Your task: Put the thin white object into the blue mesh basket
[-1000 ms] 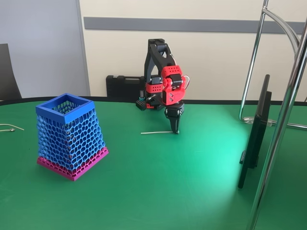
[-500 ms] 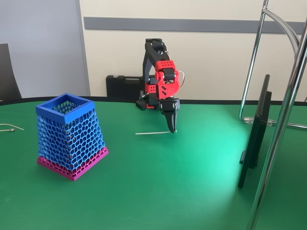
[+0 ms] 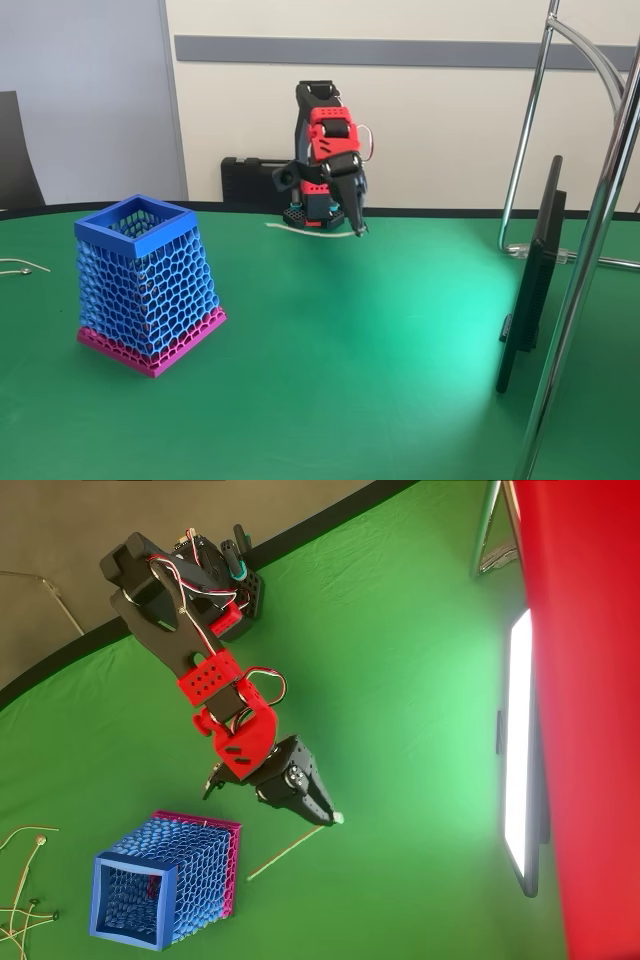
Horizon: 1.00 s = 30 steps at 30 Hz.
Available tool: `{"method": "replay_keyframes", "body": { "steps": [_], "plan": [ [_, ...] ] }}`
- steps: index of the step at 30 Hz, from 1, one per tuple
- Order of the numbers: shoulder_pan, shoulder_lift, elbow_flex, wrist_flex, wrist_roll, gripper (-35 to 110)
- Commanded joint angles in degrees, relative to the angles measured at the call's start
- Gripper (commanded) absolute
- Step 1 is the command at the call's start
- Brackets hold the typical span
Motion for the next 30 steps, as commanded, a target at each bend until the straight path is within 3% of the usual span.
{"method": "replay_keyframes", "body": {
  "steps": [1,15,30],
  "plan": [
    [2.99,3.69,-1.93,-2.46,2.72,1],
    [20.21,-0.97,-17.49,1.85,16.52,0],
    [26.19,-3.25,-23.29,8.44,35.24,0]
  ]
}}
